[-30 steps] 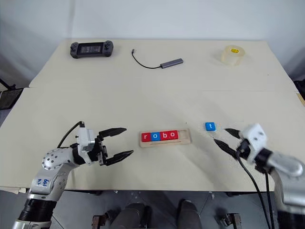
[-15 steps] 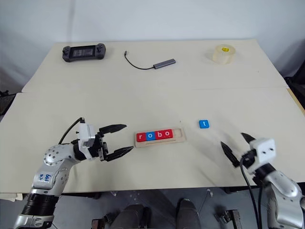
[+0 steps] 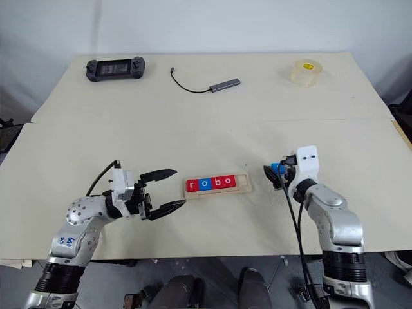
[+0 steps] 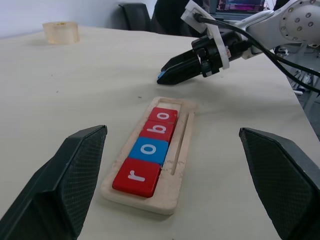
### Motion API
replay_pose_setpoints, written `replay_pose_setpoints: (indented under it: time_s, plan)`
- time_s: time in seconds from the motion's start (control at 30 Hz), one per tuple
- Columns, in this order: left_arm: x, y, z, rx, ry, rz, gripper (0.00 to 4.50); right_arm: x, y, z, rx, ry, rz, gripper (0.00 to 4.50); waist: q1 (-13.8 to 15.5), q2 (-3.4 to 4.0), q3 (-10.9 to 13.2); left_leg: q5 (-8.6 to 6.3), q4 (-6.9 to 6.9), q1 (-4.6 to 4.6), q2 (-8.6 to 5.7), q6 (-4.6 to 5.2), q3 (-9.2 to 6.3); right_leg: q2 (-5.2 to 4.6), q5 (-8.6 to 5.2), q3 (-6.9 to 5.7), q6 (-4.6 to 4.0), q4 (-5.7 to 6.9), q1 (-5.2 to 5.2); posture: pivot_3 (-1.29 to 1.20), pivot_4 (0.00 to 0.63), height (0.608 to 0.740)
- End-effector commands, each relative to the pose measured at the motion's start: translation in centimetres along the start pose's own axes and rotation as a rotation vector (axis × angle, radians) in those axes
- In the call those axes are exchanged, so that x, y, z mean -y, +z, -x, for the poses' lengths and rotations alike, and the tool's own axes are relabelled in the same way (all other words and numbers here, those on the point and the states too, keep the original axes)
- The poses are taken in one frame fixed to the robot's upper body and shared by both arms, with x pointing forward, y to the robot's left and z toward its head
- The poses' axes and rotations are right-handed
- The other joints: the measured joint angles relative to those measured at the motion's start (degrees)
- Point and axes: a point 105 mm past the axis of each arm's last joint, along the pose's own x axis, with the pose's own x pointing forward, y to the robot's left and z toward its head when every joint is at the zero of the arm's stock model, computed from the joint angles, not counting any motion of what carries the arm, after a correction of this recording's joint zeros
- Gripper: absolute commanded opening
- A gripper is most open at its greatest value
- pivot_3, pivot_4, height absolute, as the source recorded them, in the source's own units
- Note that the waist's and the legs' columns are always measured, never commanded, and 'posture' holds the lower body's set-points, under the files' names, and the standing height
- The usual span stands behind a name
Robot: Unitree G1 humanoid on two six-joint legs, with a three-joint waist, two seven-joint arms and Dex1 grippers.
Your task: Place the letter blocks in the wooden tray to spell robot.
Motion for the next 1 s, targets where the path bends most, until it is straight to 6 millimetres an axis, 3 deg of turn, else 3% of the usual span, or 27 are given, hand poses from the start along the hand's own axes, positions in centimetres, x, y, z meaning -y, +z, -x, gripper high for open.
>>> replay_pose_setpoints:
  time_s: [0.03, 0.2, 0.33, 0.47, 0.6, 0.8, 1.0]
  plan:
    - [0.2, 0.6, 0.3, 0.01, 0.009, -0.031, 4.5, -0.2, 0.0, 0.3, -0.013, -0.039, 0.023, 3.14, -0.02, 0.0, 0.0, 0.0, 0.0, 0.0, 0.0, 0.0, 0.01, 0.0, 0.0, 0.0, 0.0, 0.0, 0.0, 0.0, 0.15, 0.74]
    - [0.2, 0.6, 0.2, 0.011, 0.009, -0.025, 4.5, -0.7, 1.1, 1.2, 0.017, -0.045, 0.018, 1.47, 0.0, 0.0, 0.0, 0.0, 0.0, 0.0, 0.01, 0.0, 0.01, 0.02, 0.0, 0.01, 0.0, 0.01, -0.01, 0.0, 0.15, 0.74]
    - [0.3, 0.4, -0.2, 0.016, -0.01, -0.012, 4.5, -0.5, 2.7, 2.7, 0.062, -0.075, 0.03, 1.47, 0.07, 0.0, 0.0, 0.0, 0.0, -0.01, 0.0, 0.0, 0.01, 0.02, 0.0, 0.02, 0.0, 0.01, -0.02, 0.0, 0.15, 0.74]
    - [0.2, 0.4, -0.6, 0.023, -0.03, -0.002, 4.5, -0.6, 3.1, 4.9, 0.085, -0.139, -0.007, 1.47, 0.32, 0.0, 0.0, 0.0, 0.0, -0.02, 0.0, 0.0, 0.0, 0.02, 0.0, 0.01, 0.0, 0.01, -0.01, 0.0, 0.15, 0.74]
    - [0.4, 0.6, -0.7, 0.029, -0.064, 0.009, 4.5, -2.2, 1.2, 6.3, 0.033, -0.153, -0.016, 1.47, 0.19, 0.0, 0.0, 0.0, -0.08, -0.01, 0.0, 0.0, 0.0, 0.04, 0.0, 0.02, 0.0, 0.0, -0.03, 0.0, 0.15, 0.74]
    - [0.4, 0.8, -0.8, 0.018, -0.099, 0.011, 4.5, -3.3, -1.5, 6.9, -0.043, -0.169, -0.026, 1.47, -0.08, 0.0, 0.0, 0.0, -0.09, 0.03, 0.01, 0.0, 0.05, 0.07, 0.0, 0.08, 0.0, 0.01, -0.04, 0.0, 0.15, 0.74]
    - [0.4, 0.8, -0.6, -0.003, -0.112, 0.015, 4.5, -3.4, -2.0, 7.0, -0.053, -0.12, -0.006, 3.51, -0.1, 0.0, 0.0, 0.0, -0.1, 0.04, 0.01, 0.01, 0.05, 0.09, -0.01, 0.12, 0.0, 0.01, -0.05, 0.0, 0.15, 0.74]
